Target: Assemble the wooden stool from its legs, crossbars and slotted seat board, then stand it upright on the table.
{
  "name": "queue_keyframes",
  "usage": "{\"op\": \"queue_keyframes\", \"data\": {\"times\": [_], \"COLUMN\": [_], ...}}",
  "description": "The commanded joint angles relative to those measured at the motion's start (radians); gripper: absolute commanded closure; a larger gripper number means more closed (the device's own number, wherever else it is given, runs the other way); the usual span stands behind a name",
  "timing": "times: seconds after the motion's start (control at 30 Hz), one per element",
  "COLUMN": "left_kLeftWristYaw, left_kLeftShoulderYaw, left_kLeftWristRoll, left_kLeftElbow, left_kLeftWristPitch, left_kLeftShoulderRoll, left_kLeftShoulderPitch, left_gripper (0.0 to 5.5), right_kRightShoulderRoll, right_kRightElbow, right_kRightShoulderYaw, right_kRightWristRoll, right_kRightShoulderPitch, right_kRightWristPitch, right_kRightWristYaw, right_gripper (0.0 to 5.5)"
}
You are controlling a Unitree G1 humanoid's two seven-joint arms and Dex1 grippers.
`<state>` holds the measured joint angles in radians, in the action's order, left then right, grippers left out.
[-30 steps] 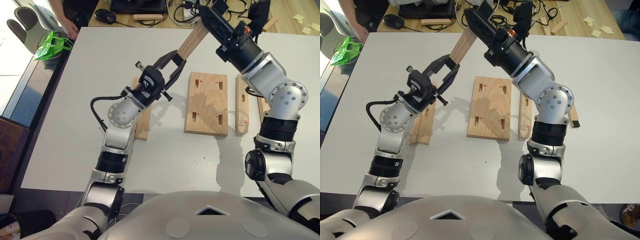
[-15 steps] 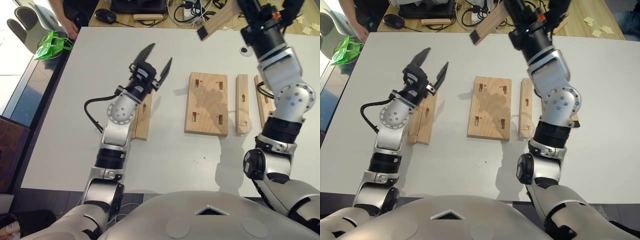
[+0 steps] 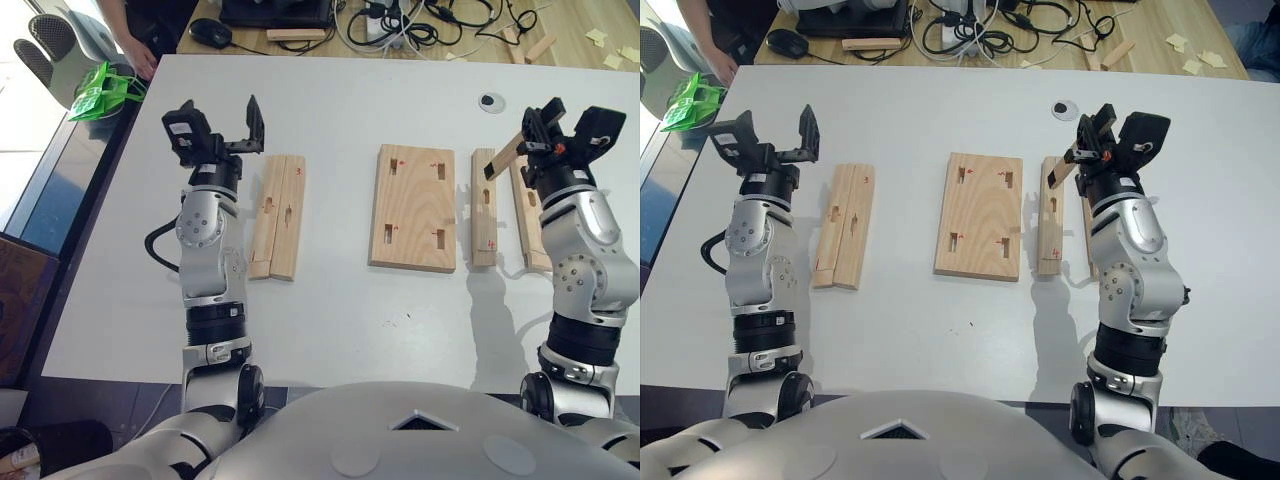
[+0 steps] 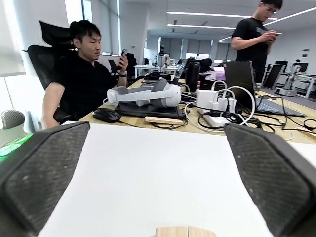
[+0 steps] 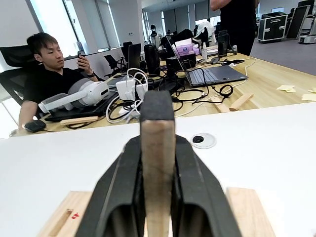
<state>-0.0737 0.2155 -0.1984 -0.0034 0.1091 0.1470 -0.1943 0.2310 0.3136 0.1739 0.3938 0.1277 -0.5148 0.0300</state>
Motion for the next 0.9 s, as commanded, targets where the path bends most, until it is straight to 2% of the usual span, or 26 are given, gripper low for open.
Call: {"op": "queue_keyframes", "data": {"times": [0.03,0.27,0.5,0.9], "left_kLeftWristYaw": [-0.004,-0.013,-0.017,-0.021], "left_kLeftShoulderYaw": [-0.006,-0.003,0.003,0.003], "left_kLeftWristRoll": [-0.006,-0.004,-0.005,0.0], "left_kLeftElbow": [-0.025,-0.036,-0.039,-0.028], "left_kLeftWristPitch": [0.039,0.057,0.068,0.067], "left_kLeftShoulderRoll": [0.006,0.019,0.03,0.041], "left_kLeftShoulderPitch": [0.006,0.021,0.023,0.015], "left_gripper": [0.1,0.1,0.1,0.1], "right_kRightShoulderRoll": [0.027,0.114,0.108,0.11], "right_kRightElbow": [-0.06,-0.142,-0.166,-0.314], "right_kRightShoulderYaw": [0.032,0.067,0.081,0.099], "right_kRightWristRoll": [-0.075,-0.129,-0.17,-0.19], "right_kRightShoulderPitch": [-0.012,-0.051,-0.124,-0.05], "right_kRightWristPitch": [0.04,0.138,0.195,0.342], "right_kRightWristYaw": [-0.019,0.093,0.112,0.142], "right_gripper": [5.13,5.13,5.13,5.13]}}
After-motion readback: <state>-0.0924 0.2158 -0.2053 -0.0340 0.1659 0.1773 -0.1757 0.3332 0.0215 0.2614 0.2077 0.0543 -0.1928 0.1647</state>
